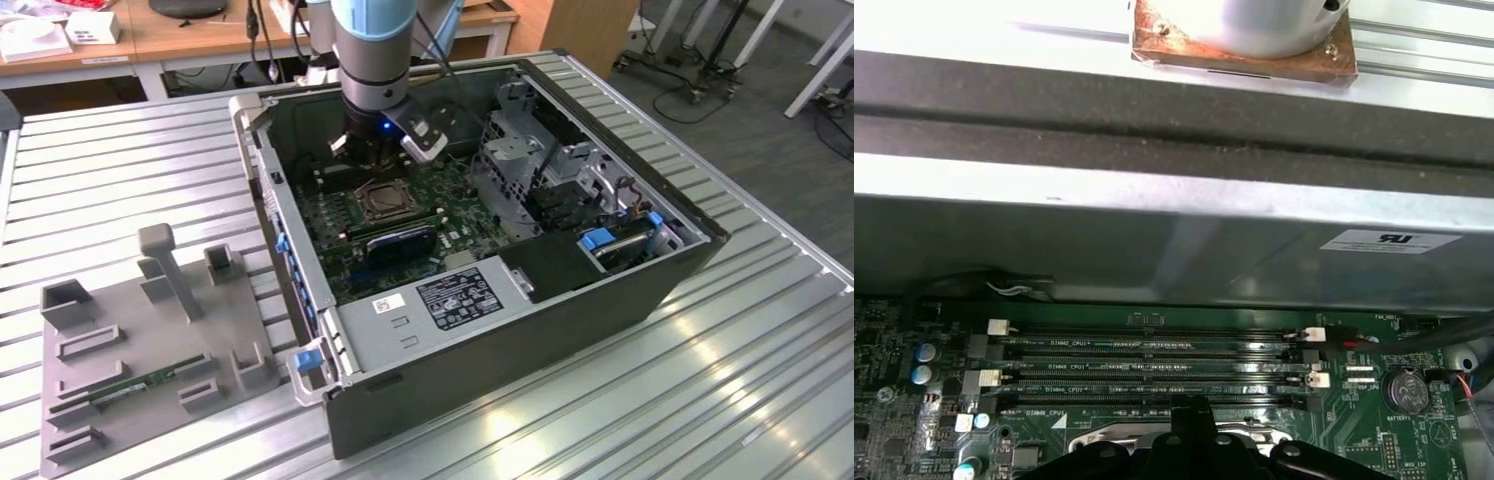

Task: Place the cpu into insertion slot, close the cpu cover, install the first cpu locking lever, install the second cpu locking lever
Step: 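Install the first cpu locking lever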

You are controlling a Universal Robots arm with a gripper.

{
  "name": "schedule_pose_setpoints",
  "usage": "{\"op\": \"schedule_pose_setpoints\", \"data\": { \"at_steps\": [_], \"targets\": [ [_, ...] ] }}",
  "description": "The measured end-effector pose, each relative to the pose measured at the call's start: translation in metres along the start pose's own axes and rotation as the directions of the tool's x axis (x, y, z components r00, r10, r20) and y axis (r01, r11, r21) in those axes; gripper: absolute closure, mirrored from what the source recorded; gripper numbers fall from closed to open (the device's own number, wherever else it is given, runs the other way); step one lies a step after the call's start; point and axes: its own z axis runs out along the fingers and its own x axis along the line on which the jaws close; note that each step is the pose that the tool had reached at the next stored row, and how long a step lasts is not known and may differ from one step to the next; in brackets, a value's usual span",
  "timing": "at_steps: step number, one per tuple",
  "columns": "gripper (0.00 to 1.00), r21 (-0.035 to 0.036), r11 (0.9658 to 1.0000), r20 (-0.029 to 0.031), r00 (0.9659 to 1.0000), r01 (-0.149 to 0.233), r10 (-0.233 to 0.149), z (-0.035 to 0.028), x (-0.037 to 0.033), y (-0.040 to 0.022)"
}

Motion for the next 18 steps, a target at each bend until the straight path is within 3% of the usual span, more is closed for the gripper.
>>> {"op": "schedule_pose_setpoints", "data": {
  "at_steps": [18],
  "targets": [
    [0.89,0.0001,1.0,0.0001,1.0,0.0,0.0,0.0087,-0.0007,-0.0007]
  ]
}}
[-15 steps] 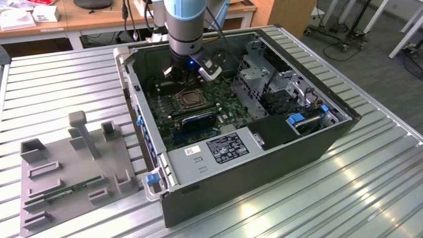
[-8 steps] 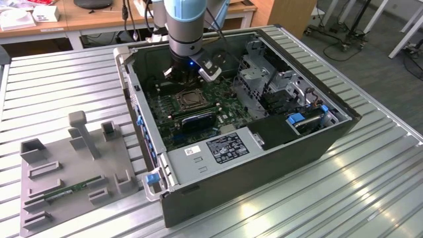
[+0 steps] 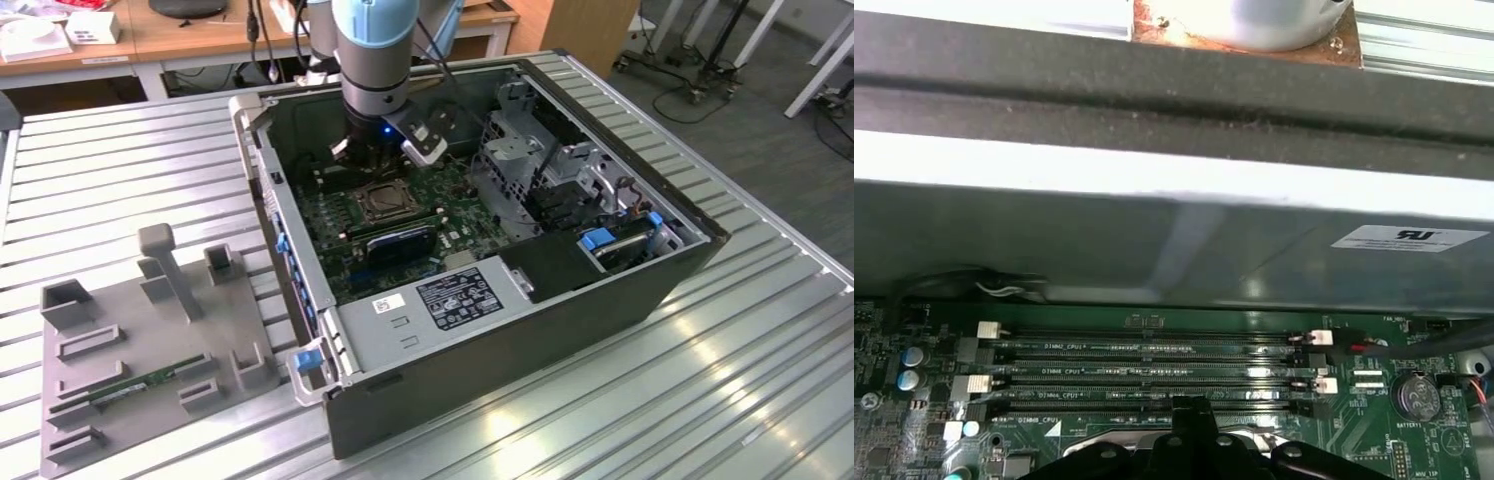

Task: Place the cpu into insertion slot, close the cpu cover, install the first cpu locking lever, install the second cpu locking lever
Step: 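Install the first cpu locking lever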

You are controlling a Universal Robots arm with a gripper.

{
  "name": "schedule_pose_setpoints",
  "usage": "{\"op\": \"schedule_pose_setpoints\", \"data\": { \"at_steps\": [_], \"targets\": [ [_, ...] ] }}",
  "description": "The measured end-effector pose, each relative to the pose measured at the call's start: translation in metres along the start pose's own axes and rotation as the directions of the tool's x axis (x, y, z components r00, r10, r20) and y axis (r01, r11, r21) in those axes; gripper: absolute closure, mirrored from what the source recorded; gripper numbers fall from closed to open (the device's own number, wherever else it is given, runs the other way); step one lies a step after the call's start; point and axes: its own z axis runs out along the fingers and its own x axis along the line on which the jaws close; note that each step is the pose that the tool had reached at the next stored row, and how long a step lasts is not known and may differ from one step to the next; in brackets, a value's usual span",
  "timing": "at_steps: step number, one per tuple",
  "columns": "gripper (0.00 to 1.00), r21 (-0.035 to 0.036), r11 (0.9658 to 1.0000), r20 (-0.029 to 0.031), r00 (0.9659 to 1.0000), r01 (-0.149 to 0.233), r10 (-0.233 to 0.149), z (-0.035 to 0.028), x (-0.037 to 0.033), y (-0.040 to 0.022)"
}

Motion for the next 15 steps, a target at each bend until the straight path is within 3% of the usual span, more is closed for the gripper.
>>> {"op": "schedule_pose_setpoints", "data": {
  "at_steps": [15],
  "targets": [
    [0.89,-0.0001,1.0,0.0001,1.0,0.0,0.0,0.0065,-0.002,0.0068]
  ]
}}
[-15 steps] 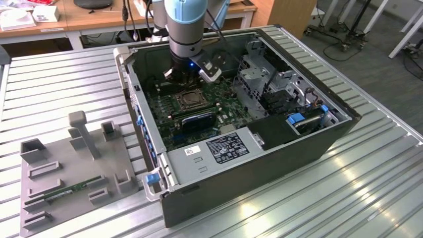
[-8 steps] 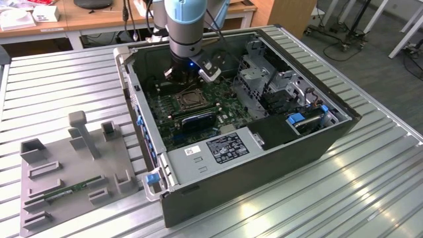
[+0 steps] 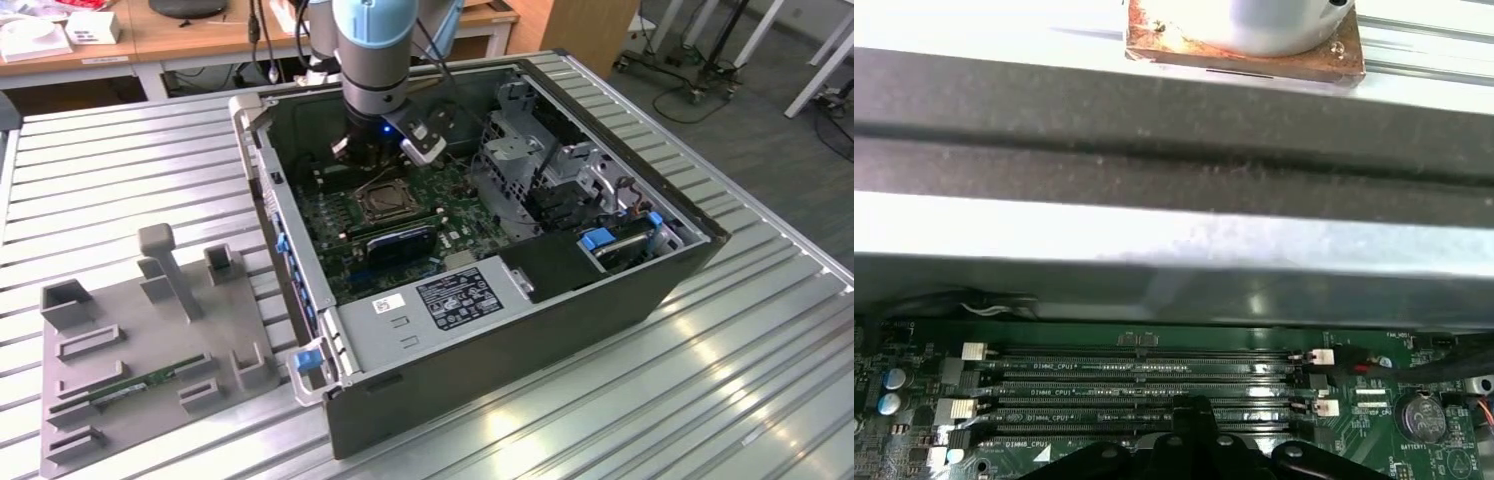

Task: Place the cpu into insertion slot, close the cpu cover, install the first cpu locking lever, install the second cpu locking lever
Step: 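Install the first cpu locking lever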

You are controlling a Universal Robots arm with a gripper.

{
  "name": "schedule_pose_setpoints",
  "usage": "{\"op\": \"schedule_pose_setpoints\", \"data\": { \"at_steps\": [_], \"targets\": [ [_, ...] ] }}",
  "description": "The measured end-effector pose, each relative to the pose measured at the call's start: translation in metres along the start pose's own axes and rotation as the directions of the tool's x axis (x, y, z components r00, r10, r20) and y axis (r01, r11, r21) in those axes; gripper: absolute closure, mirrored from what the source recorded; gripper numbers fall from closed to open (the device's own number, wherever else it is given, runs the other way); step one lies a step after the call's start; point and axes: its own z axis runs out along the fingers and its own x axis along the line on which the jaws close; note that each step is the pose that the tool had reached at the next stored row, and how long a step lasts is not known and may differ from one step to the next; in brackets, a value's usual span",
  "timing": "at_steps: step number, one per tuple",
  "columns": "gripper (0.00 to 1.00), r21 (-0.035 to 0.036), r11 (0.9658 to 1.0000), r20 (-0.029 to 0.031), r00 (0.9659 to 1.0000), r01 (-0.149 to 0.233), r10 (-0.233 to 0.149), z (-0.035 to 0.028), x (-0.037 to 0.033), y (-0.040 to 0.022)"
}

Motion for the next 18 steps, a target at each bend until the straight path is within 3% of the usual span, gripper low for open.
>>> {"op": "schedule_pose_setpoints", "data": {
  "at_steps": [7,10,15,18],
  "targets": [
    [0.89,-0.0002,1.0,0.0039,1.0,0.001,-0.001,-0.001,0.0177,0.0018],
    [0.89,0.0001,1.0,0.0044,1.0,0.001,-0.001,-0.003,0.0186,0.0024],
    [0.89,0.0,1.0,0.0047,1.0,0.001,-0.001,-0.0163,0.0167,0.0065],
    [0.89,-0.0001,1.0,0.0047,1.0,0.001,-0.001,-0.0213,0.016,0.008]
  ]
}}
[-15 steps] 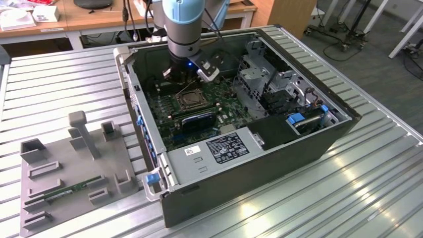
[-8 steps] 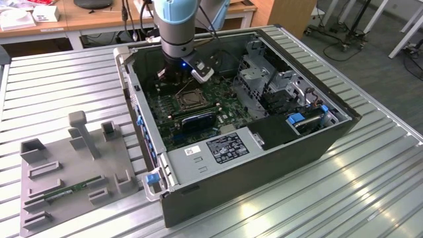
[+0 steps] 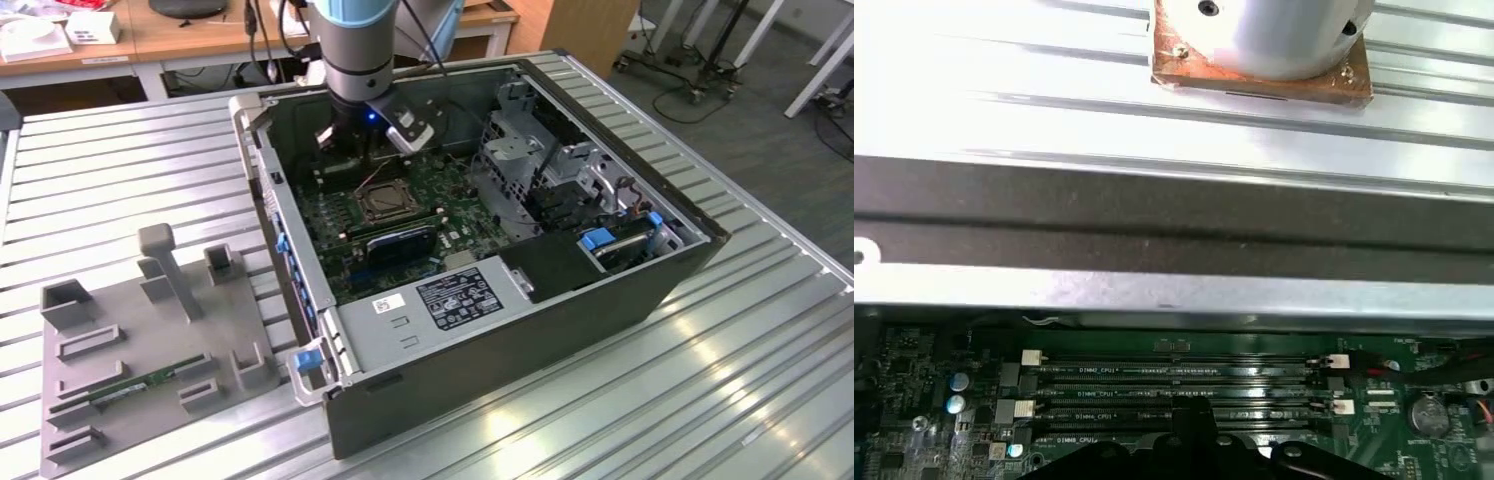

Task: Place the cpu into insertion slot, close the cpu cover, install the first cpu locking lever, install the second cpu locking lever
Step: 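Install the first cpu locking lever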

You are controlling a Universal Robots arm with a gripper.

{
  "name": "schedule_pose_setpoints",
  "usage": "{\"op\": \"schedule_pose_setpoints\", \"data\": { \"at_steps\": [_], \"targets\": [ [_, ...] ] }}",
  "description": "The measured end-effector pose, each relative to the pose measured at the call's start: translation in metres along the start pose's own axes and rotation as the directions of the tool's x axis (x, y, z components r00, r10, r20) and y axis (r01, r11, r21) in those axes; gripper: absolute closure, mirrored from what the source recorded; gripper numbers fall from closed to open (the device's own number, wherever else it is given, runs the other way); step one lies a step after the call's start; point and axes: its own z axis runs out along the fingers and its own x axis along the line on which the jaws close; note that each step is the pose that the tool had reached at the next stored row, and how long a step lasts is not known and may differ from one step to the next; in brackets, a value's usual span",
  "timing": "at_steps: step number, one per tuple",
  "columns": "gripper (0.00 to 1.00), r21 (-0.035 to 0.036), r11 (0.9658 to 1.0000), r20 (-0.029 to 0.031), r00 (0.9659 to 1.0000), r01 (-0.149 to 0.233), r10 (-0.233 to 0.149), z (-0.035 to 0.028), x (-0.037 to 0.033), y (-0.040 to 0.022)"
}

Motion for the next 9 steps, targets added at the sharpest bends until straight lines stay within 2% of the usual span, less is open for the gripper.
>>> {"op": "schedule_pose_setpoints", "data": {
  "at_steps": [3,9],
  "targets": [
    [0.89,0.0,1.0,0.0,1.0,0.0,0.0,-0.0042,-0.0007,0.0013],
    [0.89,0.0013,1.0,0.0004,1.0,-0.001,0.001,-0.0044,-0.0028,-0.0002]
  ]
}}
